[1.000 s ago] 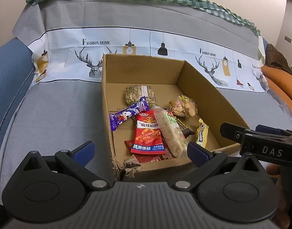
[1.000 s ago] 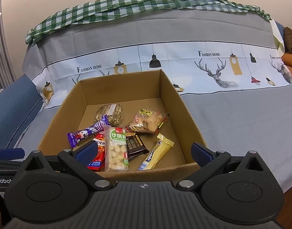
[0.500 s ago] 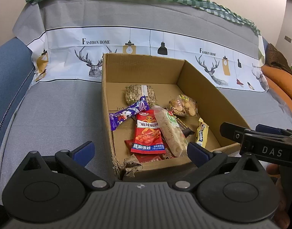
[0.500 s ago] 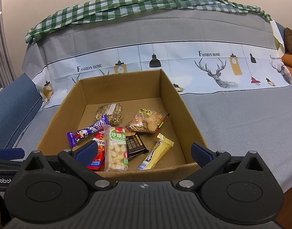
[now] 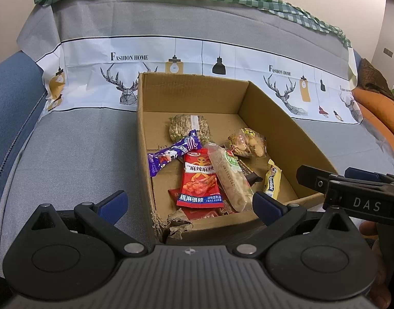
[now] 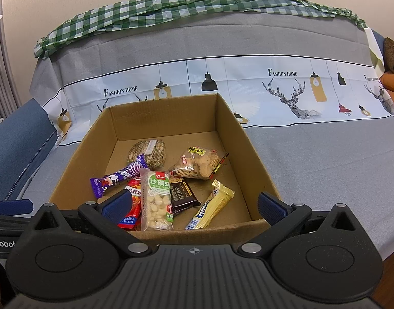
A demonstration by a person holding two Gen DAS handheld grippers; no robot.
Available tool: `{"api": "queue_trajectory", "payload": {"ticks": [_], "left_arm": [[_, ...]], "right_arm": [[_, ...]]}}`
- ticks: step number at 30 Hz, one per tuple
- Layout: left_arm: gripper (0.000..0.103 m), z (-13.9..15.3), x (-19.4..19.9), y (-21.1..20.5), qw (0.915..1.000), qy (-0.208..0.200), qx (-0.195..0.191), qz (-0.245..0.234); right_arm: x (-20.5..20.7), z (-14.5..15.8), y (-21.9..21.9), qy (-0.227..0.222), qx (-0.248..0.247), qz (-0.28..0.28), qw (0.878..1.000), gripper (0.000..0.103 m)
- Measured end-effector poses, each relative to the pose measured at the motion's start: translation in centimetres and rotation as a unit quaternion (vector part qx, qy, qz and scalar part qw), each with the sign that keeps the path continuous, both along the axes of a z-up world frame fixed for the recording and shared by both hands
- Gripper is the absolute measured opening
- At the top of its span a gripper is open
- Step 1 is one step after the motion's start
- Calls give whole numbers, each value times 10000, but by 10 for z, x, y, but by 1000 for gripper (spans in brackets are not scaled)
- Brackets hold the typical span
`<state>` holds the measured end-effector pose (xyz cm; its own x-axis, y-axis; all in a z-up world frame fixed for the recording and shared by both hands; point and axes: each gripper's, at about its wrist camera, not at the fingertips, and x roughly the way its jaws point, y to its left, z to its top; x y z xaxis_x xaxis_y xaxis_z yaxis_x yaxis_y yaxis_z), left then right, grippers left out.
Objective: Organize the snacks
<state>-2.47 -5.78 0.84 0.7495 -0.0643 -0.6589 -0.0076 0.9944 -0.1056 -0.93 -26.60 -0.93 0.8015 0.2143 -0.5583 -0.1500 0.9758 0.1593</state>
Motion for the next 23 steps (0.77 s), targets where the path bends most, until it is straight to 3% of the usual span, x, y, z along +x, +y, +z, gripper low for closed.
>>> {"api": "queue_trajectory", "payload": {"ticks": [23], "left_arm": [[103, -1, 8, -3, 9999, -103, 2, -102]], "right_arm": [[12, -2, -8, 54, 193, -24, 9998, 102]]}}
